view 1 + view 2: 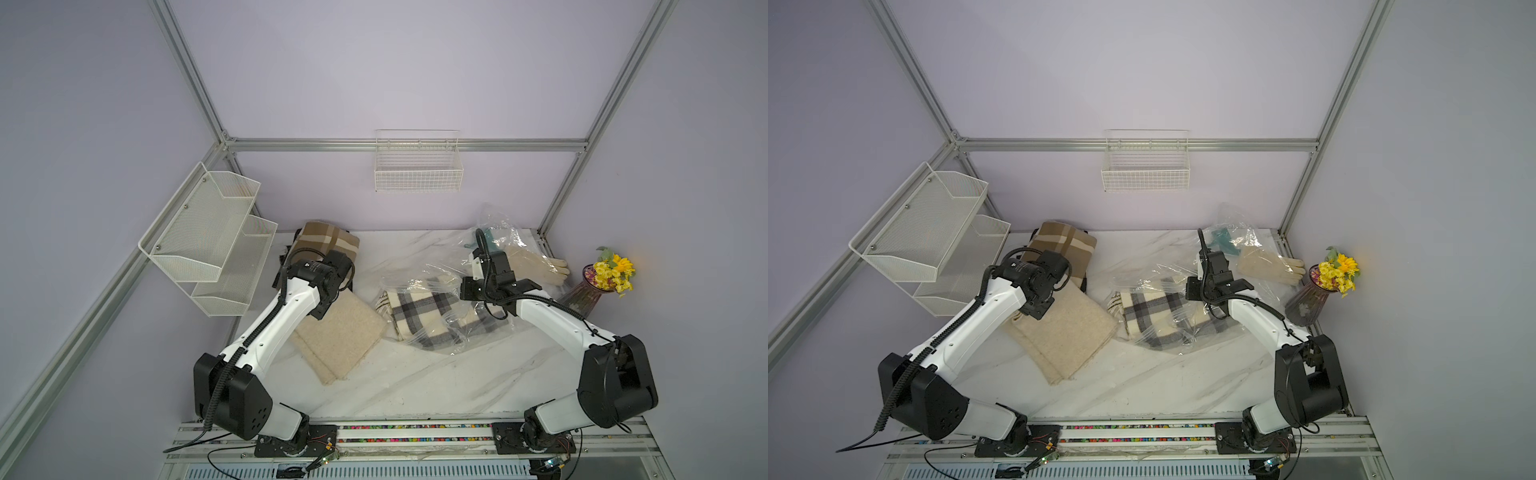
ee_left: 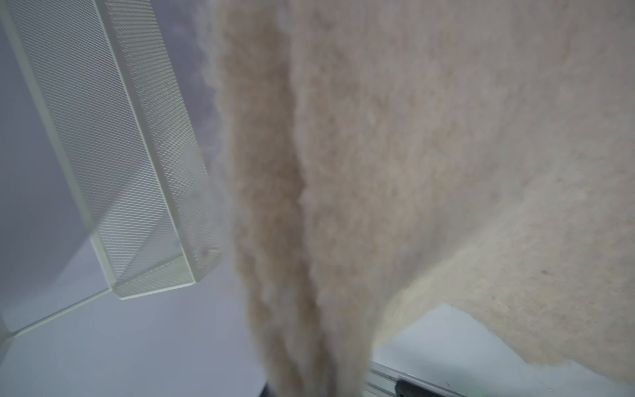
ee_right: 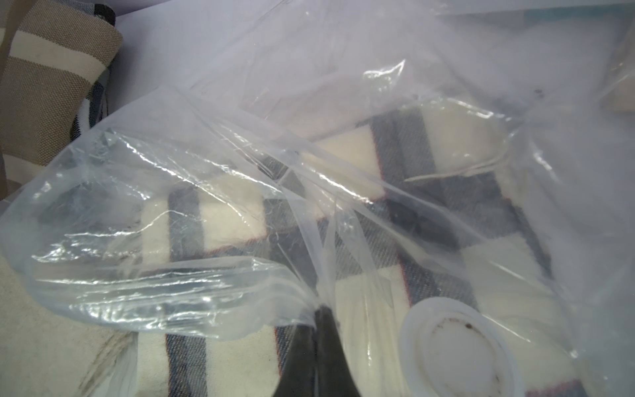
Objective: Take the scarf out of the vacuum bag
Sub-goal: Take out the scarf from the vacuum bag, then place the scarf at the center of the board.
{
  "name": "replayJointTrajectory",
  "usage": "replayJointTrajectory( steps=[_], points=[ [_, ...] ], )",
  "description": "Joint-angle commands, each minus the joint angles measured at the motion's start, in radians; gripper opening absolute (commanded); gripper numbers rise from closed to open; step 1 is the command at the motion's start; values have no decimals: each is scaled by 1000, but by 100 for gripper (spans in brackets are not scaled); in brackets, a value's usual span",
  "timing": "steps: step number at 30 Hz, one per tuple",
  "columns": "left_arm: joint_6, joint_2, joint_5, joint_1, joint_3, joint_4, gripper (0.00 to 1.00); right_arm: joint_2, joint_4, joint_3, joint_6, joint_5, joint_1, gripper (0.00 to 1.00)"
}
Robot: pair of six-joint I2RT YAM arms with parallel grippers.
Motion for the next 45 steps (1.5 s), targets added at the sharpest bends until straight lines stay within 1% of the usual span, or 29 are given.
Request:
replayJointTrajectory(
  steps=[1,4,7,9,10,11,13,14,16,23,26,27,28,30,39,45],
  points=[
    [110,-1,-228,8,-1,176,0,-31,35,-15,12,9,-12,0],
    [199,3,-297,8,-22,336,0,-38,33,-18,12,9,-12,0],
    [343,-15,-349,8,-64,552,0,-40,32,-20,14,7,-12,0],
    [508,-36,-400,9,-127,770,0,-41,32,-20,13,7,-12,0],
    [634,-37,-428,8,-179,932,0,-42,32,-19,13,6,-11,0],
    [753,-72,-446,8,-227,1083,0,-42,32,-21,13,6,-12,0],
    [936,-84,-444,10,-300,1368,0,-44,31,-20,13,3,-12,0],
    [994,-88,-432,10,-321,1462,0,-44,30,-20,15,3,-12,0],
    [1044,-85,-413,11,-325,1551,0,-47,30,-20,13,1,-12,0],
    [1064,-68,-332,27,-271,1672,0,-49,29,-22,12,1,-12,0],
    [1137,-53,-309,34,-277,1780,0,-48,29,-23,12,1,-12,0],
    [1166,-14,-301,35,-285,1818,0,-47,29,-21,12,2,-11,0],
    [1198,-4,-292,36,-294,1870,0,-47,29,-22,12,2,-12,0],
    [1218,13,-277,39,-299,1916,0,-45,29,-22,10,3,-12,0],
    [1120,100,-224,72,-221,1915,0,-38,26,-19,9,5,-12,0],
    [1047,201,-186,111,-110,1906,0,-34,21,-13,7,10,-12,0]
  ],
)
